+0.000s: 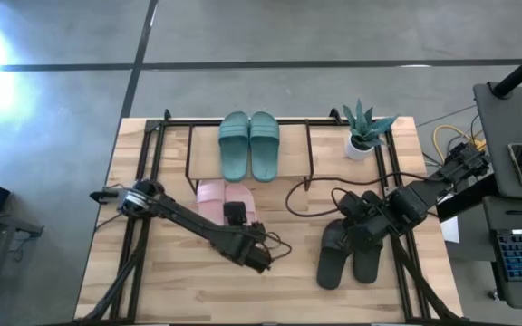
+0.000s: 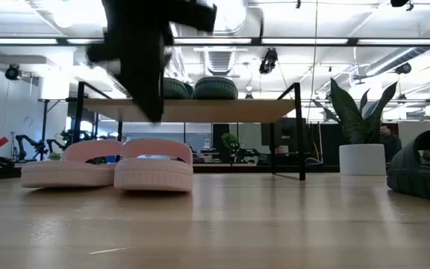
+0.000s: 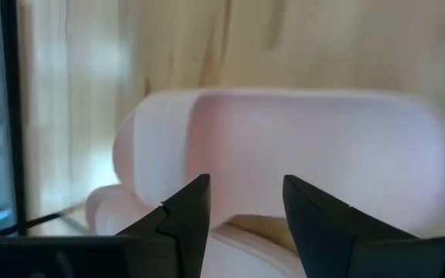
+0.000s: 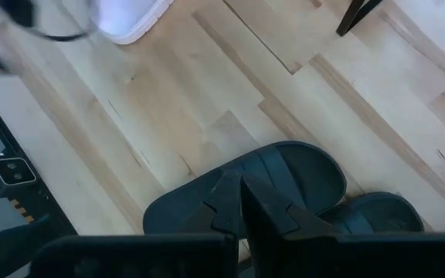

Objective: Pick and place slides into the shelf
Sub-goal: Put the pink slide under the shelf

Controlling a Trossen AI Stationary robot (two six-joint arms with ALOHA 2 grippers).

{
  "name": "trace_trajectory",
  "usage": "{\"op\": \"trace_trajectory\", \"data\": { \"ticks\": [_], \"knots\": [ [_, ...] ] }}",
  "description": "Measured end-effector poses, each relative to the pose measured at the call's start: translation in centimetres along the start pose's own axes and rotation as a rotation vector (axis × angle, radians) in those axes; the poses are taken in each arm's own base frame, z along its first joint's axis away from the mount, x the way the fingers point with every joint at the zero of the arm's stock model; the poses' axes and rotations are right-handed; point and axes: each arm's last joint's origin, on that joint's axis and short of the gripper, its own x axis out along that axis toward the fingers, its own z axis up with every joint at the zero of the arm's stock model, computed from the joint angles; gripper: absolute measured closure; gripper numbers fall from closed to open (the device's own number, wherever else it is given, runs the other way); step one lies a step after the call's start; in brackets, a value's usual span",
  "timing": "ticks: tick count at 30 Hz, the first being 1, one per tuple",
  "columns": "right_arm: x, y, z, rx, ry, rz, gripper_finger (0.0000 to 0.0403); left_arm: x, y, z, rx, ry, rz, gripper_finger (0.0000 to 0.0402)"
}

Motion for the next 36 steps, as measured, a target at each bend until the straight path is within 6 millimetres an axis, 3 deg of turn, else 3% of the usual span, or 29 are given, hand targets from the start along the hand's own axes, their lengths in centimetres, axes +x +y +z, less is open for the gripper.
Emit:
{"op": "trace_trajectory", "data": {
  "ticks": [8, 13, 17, 21, 28, 36],
  "knots": [
    [0.0, 0.1, -0.1, 0.008, 0.033, 0.021, 0.0394, -6.1, 2.2, 0.3, -0.212, -0.055, -0.376, 0.0253],
    [0.8, 1.3, -0.3, 0.018, 0.133, 0.089, 0.0394, -9.0, 3.2, -1.6, -0.331, -0.051, -0.459, 0.0253],
    [2.8, 2.9, -0.8, 0.001, 0.159, 0.086, 0.0394, -10.7, 2.7, -4.1, -0.381, -0.055, -0.502, 0.0256],
    [5.6, 5.1, -1.1, -0.04, 0.169, 0.106, 0.0394, -11.1, 1.1, -6.6, -0.49, -0.072, -0.535, 0.0283],
    [10.1, 8.6, -0.5, -0.071, 0.136, 0.223, 0.0394, -10.3, -1.7, -10.7, -0.706, -0.067, -0.533, 0.0386],
    [15.4, 10.0, 0.9, 0.031, 0.108, 0.228, 0.0394, -9.4, -2.3, -14.6, -0.971, -0.061, -0.363, 0.0392]
  ]
}}
